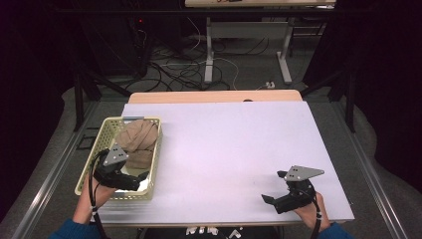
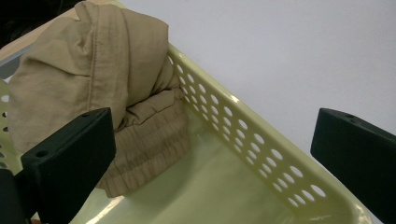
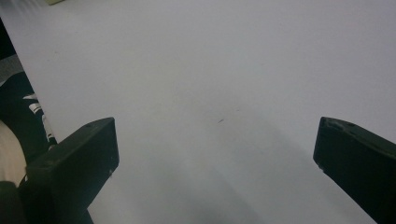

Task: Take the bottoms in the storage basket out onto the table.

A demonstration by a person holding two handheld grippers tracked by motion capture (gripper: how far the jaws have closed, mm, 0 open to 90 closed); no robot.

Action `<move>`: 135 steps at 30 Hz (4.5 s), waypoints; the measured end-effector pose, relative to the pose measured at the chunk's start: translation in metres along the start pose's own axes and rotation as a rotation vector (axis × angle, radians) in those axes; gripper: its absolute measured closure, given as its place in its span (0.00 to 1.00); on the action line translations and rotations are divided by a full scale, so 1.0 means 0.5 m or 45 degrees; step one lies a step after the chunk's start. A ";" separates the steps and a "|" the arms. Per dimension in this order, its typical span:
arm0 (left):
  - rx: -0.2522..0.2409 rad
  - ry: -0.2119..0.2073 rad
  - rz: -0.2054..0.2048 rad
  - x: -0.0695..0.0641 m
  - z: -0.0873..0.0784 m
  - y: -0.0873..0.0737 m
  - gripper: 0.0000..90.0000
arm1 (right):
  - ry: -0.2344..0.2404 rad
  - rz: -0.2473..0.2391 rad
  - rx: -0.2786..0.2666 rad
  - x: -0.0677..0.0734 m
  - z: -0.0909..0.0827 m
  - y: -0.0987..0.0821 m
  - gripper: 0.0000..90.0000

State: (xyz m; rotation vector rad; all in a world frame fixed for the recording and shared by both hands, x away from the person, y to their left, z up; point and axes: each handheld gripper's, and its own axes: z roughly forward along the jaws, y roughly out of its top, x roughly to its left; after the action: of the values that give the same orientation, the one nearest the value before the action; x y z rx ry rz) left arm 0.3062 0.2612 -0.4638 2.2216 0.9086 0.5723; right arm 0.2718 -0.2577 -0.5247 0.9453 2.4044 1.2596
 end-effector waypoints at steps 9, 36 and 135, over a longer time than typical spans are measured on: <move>0.006 0.012 0.014 0.013 0.005 0.017 0.00 | 0.005 0.009 0.000 0.001 0.000 0.000 0.00; 0.073 0.045 -0.024 0.079 0.040 0.044 0.00 | 0.006 0.004 0.005 -0.001 0.000 -0.001 0.00; 0.388 0.173 -0.130 0.150 0.216 0.040 0.22 | 0.035 0.015 0.021 -0.002 0.003 -0.003 0.00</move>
State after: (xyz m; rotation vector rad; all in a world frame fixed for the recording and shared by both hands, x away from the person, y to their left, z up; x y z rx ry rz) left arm 0.4299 0.2614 -0.5128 2.4085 1.2434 0.5739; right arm 0.2729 -0.2581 -0.5268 0.9545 2.4370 1.2674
